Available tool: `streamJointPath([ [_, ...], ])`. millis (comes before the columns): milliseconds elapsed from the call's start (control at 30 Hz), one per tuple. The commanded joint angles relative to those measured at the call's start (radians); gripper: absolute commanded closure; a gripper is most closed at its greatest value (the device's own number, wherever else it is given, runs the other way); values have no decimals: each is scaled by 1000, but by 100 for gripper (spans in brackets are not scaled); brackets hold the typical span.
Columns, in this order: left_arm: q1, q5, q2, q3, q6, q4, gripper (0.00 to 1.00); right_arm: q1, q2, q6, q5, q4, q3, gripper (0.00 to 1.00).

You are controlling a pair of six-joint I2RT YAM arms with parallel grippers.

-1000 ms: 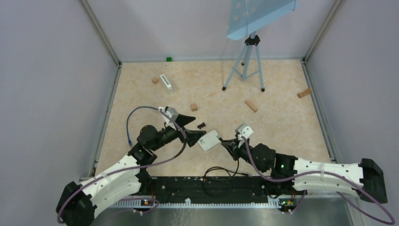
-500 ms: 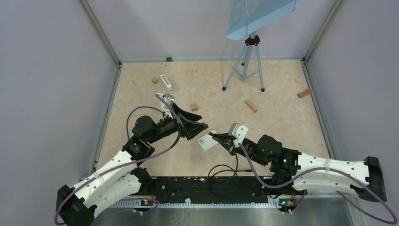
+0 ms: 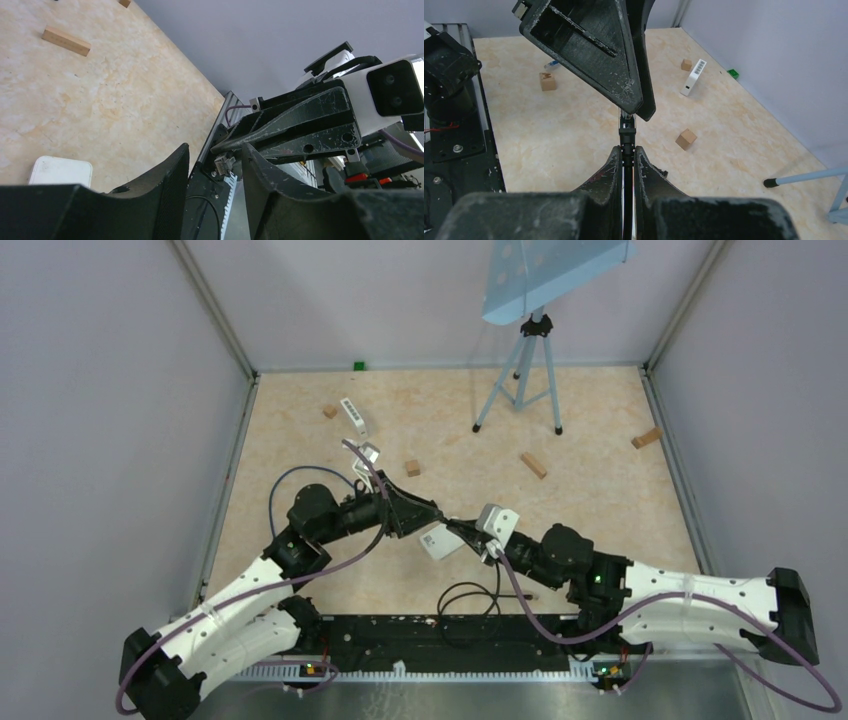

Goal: Insert the plug into the switch port
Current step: Pick up the connector from the center of the board.

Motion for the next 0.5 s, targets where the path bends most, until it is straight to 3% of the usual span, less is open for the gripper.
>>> streamJointPath([
  [0, -10, 39, -9, -9, -19, 33, 54, -7, 14, -14, 19, 76, 35, 100],
  [400, -21, 86, -3, -16, -5, 39, 100, -6, 37, -27, 54, 105, 34, 100],
  [467, -22, 86, -6, -20, 3, 37, 100, -5, 33, -10, 45, 99, 38, 96],
])
